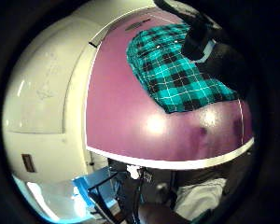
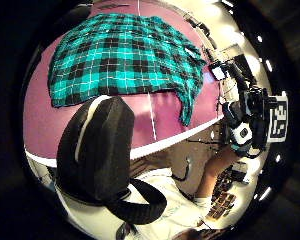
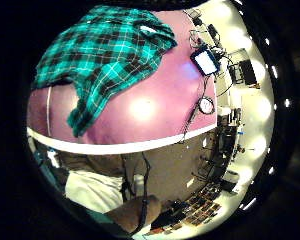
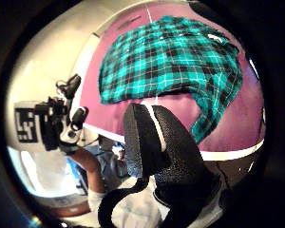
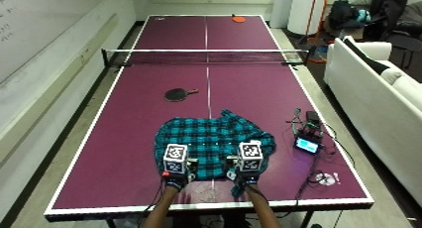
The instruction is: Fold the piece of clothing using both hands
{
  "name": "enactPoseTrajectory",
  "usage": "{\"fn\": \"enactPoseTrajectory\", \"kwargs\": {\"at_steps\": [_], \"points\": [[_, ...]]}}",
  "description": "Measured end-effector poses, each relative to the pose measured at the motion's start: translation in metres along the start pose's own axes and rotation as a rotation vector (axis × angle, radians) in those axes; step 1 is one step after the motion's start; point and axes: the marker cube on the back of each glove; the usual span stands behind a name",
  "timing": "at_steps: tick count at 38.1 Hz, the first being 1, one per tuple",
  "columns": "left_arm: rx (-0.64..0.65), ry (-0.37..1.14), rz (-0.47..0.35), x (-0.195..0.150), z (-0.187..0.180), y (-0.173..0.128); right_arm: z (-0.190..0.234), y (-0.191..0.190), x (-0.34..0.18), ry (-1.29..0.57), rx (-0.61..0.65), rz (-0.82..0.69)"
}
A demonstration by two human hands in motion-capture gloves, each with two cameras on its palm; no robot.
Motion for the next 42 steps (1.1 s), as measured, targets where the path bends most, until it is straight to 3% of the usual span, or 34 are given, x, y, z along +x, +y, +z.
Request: {"fn": "enactPoseTrajectory", "kwargs": {"at_steps": [8,16,24,31,35,37,40,42], "points": [[0.014,0.006,-0.002,-0.005,0.004,0.008,0.020,-0.014,0.017,-0.013,0.009,0.004],[-0.032,0.000,-0.022,-0.012,0.036,-0.004,0.059,-0.028,0.036,-0.013,-0.055,0.045],[-0.034,-0.039,-0.058,-0.013,0.044,0.000,0.060,0.009,0.041,-0.005,-0.224,0.087],[-0.004,-0.016,-0.092,-0.022,0.053,0.002,0.071,0.020,0.037,-0.094,-0.305,0.010],[0.139,-0.081,-0.091,-0.029,0.060,-0.008,0.070,0.012,0.040,-0.136,-0.180,-0.015],[0.232,-0.149,-0.084,-0.035,0.075,-0.022,0.067,0.009,0.043,-0.112,-0.099,-0.020],[0.264,-0.211,-0.078,-0.042,0.104,-0.037,0.063,0.007,0.049,-0.077,-0.019,-0.032],[0.361,-0.232,-0.078,-0.048,0.106,-0.046,0.064,0.004,0.055,-0.063,0.019,-0.049]]}}
